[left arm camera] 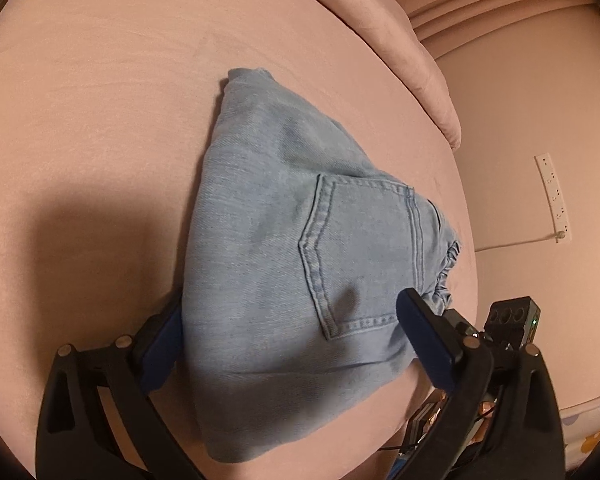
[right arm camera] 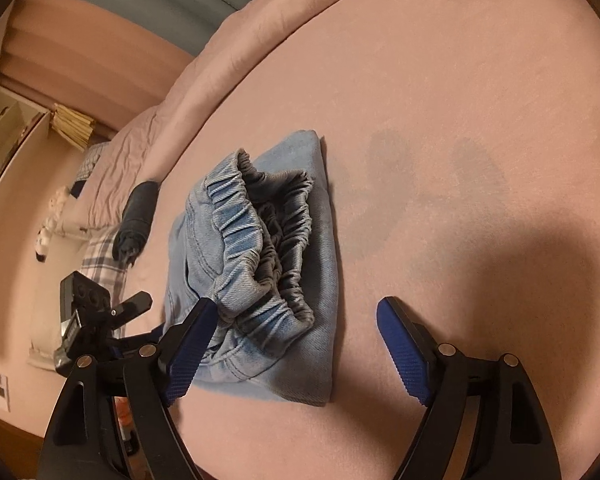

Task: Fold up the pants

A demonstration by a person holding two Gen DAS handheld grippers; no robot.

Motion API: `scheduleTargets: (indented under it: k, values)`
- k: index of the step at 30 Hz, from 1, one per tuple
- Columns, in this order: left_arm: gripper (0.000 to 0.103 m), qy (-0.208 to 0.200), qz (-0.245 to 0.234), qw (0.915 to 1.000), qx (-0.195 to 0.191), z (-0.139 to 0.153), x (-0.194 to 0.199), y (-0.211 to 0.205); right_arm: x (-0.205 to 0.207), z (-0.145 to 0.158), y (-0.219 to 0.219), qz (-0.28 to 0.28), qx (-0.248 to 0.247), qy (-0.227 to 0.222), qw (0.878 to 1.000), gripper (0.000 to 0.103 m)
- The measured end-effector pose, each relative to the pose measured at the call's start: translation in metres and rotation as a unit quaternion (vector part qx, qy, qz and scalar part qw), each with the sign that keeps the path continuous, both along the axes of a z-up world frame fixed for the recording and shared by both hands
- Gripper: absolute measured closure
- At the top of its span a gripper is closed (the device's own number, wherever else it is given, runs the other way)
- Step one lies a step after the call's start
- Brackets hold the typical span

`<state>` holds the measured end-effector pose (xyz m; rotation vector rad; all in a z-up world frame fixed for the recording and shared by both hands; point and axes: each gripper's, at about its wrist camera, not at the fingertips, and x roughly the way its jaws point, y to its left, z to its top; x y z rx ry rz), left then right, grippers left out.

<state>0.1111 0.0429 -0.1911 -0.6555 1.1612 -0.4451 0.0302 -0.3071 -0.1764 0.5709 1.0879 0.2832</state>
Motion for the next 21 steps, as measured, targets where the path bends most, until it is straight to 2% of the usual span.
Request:
scheduleTargets:
  k: [7, 10, 15, 18, 21]
  values:
    - [0.001, 0.004, -0.008, 1.0000, 0.001, -0.005, 0.004, -0.004, 0.018, -0.003, 0.008, 0.011, -0.013, 0.012, 1.000, 0.015]
    - [0.001, 0.005, -0.008, 0.9999, -0.004, -0.007, 0.008, -0.004, 0.025, -0.004, 0.016, 0.016, -0.022, 0.010, 1.000, 0.009]
    - [0.001, 0.004, 0.003, 0.9999, -0.012, -0.007, 0.007, 0.005, 0.032, -0.004, 0.026, 0.013, -0.046, 0.005, 0.999, 0.008]
    - [0.002, -0.002, 0.013, 0.9999, 0.004, -0.002, 0.000, 0.015, 0.031, -0.003, 0.027, 0.017, -0.052, 0.003, 0.999, 0.008]
    - [0.002, -0.006, 0.032, 0.9991, 0.028, 0.004, -0.002, 0.026, 0.028, -0.003, 0.021, 0.016, -0.037, 0.003, 0.999, 0.008]
